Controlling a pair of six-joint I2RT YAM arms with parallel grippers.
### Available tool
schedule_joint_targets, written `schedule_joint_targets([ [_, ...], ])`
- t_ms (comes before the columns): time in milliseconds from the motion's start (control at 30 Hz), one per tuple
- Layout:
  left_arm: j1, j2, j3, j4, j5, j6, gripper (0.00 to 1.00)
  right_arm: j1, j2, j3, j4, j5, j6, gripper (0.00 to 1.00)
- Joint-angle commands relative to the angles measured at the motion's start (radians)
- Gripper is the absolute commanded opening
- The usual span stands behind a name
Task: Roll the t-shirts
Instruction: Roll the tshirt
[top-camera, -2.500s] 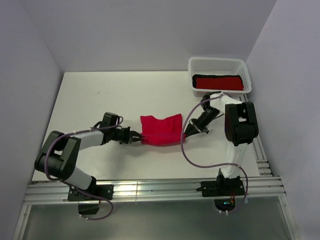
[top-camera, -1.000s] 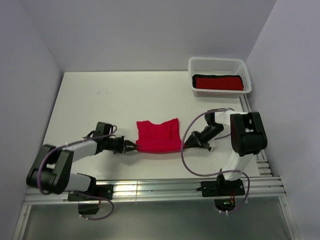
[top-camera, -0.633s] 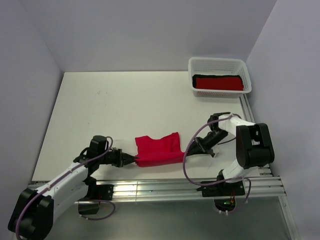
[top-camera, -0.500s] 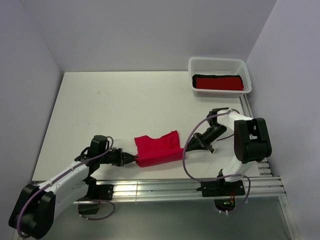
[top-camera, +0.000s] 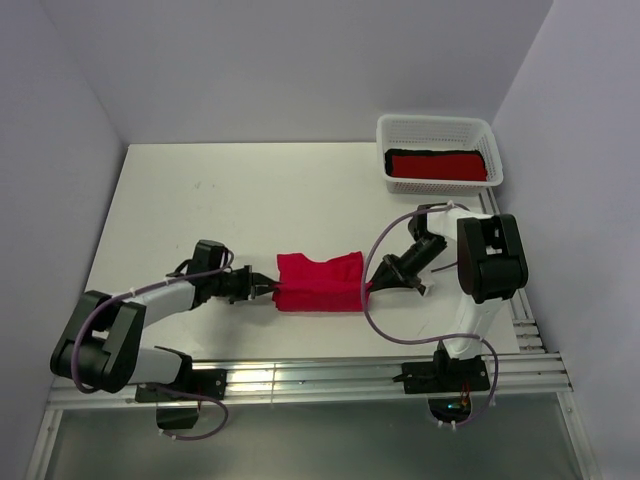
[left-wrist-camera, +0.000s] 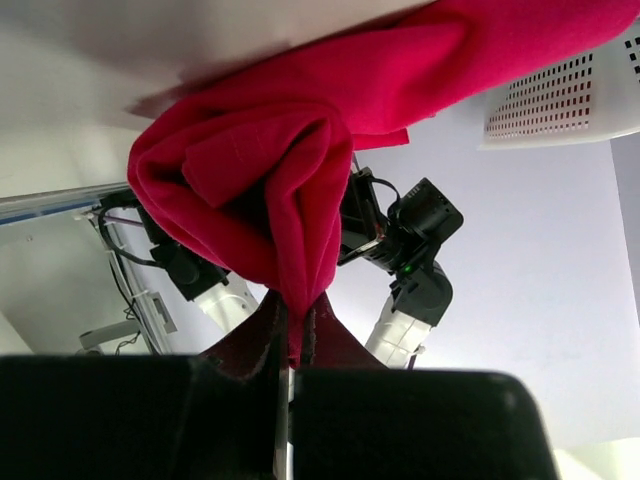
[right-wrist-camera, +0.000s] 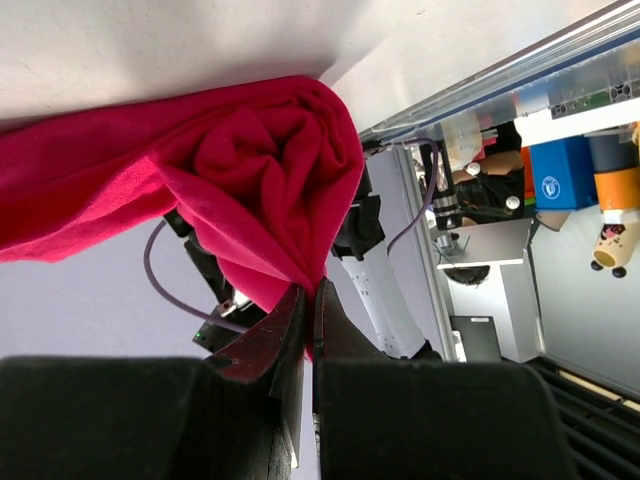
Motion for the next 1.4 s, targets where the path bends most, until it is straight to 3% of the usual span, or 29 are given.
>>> schedule_joint_targets([
  [0,0.03,0.013,0.048,-0.107,-0.05,-0.057,0.01,-0.027,-0.009,0.004,-0.059,0.089,-0.012,0.0],
  [233,0.03,0.118,0.097,-0.071,-0.03,-0.027,0.01,-0.055,0.077,0.074,-0.067,0.096,-0.043,0.0],
  [400,0.03,0.191,0.149,-0.022,-0.03,-0.048,0.01,-0.064,0.146,0.209,-0.105,0.109,-0.006,0.0],
  [800,0.043,0.454,0.236,0.158,-0.022,-0.105,0.01,-0.062,0.263,0.344,-0.076,0.146,0.146,0.0],
  [1133,0.047,0.594,0.336,0.117,-0.013,-0.03,0.01,-0.062,0.223,0.309,0.195,0.161,0.282,0.0],
  [1167,0.046,0.599,0.344,0.112,-0.011,-0.027,0.01,-0.061,0.206,0.311,0.214,0.172,0.276,0.02],
  [1233,0.046,0.609,0.357,0.1,-0.011,-0.017,0.01,-0.062,0.183,0.32,0.224,0.219,0.258,0.25],
  [1267,0.046,0.614,0.376,0.087,-0.01,-0.01,0.01,-0.062,0.154,0.322,0.237,0.234,0.25,0.31],
  [1367,0.046,0.634,0.413,0.028,-0.008,0.032,0.01,-0.065,0.074,0.29,0.31,0.271,0.212,0.4],
])
